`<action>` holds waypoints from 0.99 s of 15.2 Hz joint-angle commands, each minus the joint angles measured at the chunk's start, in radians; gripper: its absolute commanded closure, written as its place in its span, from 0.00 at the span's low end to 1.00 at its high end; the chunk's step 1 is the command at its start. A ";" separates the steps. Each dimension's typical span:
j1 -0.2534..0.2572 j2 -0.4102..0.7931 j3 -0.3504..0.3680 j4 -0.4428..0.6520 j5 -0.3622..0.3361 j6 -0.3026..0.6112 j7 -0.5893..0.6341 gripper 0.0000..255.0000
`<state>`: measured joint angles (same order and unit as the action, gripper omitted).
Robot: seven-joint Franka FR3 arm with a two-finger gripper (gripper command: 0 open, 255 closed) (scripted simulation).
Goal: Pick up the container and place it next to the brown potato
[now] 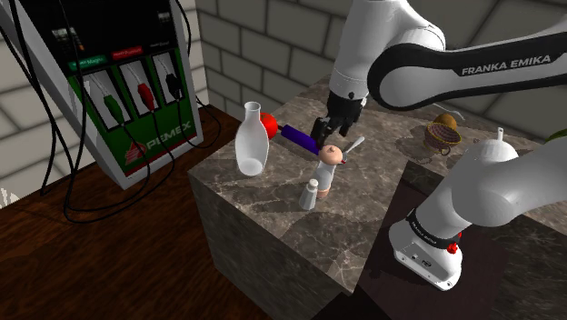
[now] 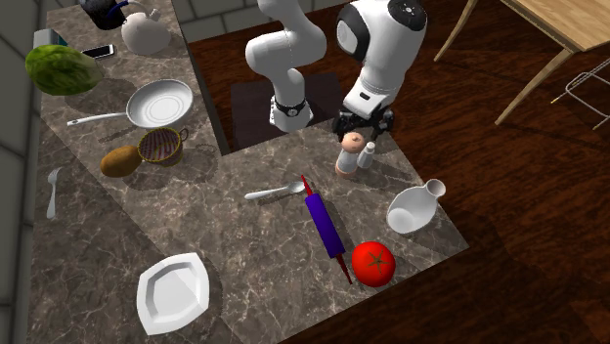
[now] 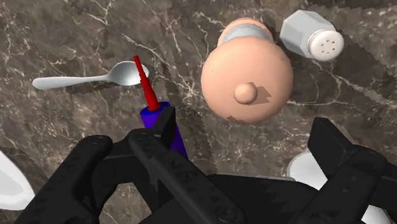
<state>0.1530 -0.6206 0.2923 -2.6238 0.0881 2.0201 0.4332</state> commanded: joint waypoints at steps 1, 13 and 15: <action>0.000 0.020 0.009 -0.011 0.001 0.033 0.008 0.00; -0.004 0.055 0.019 -0.065 0.001 0.122 0.011 0.00; -0.004 0.055 0.019 -0.064 0.001 0.121 0.011 1.00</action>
<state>0.1488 -0.5657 0.3108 -2.6876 0.0892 2.1415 0.4441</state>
